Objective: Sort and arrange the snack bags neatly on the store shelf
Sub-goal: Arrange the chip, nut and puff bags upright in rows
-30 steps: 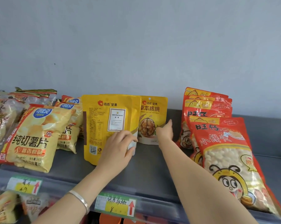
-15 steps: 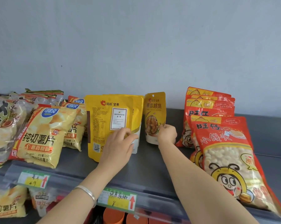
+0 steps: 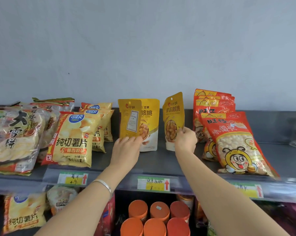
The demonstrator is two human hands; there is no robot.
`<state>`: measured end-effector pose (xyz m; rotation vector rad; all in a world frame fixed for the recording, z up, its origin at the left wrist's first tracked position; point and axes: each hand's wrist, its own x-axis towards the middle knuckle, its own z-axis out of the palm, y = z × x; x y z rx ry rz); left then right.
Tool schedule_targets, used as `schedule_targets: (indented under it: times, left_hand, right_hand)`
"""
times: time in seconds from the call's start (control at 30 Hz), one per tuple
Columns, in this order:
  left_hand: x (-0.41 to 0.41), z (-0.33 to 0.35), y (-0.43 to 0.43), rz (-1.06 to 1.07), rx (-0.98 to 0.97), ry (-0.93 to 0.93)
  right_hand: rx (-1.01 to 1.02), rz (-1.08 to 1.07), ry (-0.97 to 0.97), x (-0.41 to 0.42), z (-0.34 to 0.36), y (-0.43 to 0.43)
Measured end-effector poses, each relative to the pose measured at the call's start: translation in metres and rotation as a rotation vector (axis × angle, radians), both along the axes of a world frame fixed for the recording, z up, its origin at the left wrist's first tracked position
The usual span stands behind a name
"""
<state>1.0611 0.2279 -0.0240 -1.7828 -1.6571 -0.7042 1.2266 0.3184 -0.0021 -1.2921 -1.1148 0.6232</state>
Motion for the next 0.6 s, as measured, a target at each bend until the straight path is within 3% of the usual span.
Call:
schedule_targets:
  times: [0.1,0.3,0.43,0.5,0.6]
  left_hand:
    - [-0.019,-0.007,-0.013,-0.099,-0.056,-0.261]
    - [-0.035,-0.013,-0.025,-0.216,0.067,-0.681]
    - [-0.041,-0.007,-0.012,-0.229,-0.055,-0.988]
    - [-0.044,-0.004,-0.013,-0.206,-0.073,-1.086]
    - [-0.049,-0.009,-0.016,-0.215,0.075,-1.154]
  right_hand:
    - [0.006,-0.045,0.006,-0.009,-0.006,-0.018]
    - [-0.016,-0.112,0.008,-0.014,-0.013,-0.04]
    - [-0.009,-0.141,0.062,-0.013,-0.016,-0.046]
    - [-0.009,-0.147,0.099,-0.012,-0.018,-0.046]
    - [-0.015,-0.151,0.167,-0.01,-0.021,-0.043]
